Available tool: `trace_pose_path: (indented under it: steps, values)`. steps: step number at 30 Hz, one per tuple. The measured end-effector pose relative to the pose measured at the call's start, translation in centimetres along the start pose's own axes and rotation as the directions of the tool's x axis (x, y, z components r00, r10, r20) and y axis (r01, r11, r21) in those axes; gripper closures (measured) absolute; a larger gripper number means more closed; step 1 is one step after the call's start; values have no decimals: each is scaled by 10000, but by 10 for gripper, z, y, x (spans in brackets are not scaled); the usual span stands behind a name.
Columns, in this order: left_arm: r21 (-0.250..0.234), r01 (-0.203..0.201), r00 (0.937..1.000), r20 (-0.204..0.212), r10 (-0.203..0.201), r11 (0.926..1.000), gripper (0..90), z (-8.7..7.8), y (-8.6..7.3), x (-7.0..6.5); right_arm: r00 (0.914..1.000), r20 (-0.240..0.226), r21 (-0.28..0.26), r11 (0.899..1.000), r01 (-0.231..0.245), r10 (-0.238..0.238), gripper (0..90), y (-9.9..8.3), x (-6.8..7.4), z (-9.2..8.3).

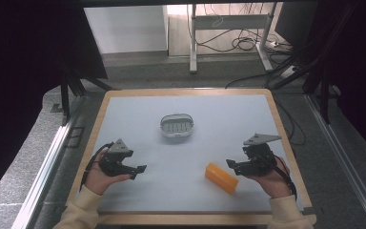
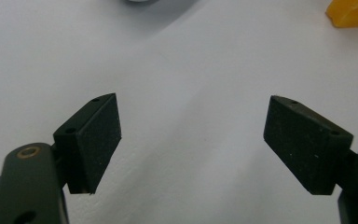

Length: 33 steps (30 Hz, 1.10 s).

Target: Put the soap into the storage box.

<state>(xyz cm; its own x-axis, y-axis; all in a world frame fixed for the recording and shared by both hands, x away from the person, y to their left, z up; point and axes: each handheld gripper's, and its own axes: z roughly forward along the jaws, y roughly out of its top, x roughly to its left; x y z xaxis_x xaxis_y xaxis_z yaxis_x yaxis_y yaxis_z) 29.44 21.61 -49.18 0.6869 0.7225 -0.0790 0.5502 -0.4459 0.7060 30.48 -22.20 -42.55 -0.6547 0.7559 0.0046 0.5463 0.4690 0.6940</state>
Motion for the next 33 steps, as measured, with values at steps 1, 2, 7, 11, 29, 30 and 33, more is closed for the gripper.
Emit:
trace_pose_path:
  steps: [1,2,7,11,29,30,33]
  values:
    - [0,0,10000,0,0,10000,188,0,0,0,10000,0,0,10000,0,0,231,0,0,0]
    - [-10,-5,10000,5,5,10000,188,0,0,0,10000,-52,68,10000,11,-11,238,2,1,0]
    - [19,-11,10000,-9,12,10000,188,0,0,-1,9991,-291,461,9984,333,-319,262,11,12,5]
    - [19,-2,10000,-14,2,10000,188,0,1,-1,9982,-461,724,9965,407,-374,277,13,16,9]
    - [-113,-41,10000,47,42,9999,186,-2,2,-1,9876,-1169,2291,9648,1294,-1047,369,4,41,41]
    - [-113,-41,10000,47,42,9999,186,-2,2,-1,9874,-1177,2488,9594,1326,-1060,379,3,42,44]
    - [-113,-44,10000,44,44,9999,186,-2,2,-1,9865,-1189,2639,9542,1408,-1126,392,2,42,47]
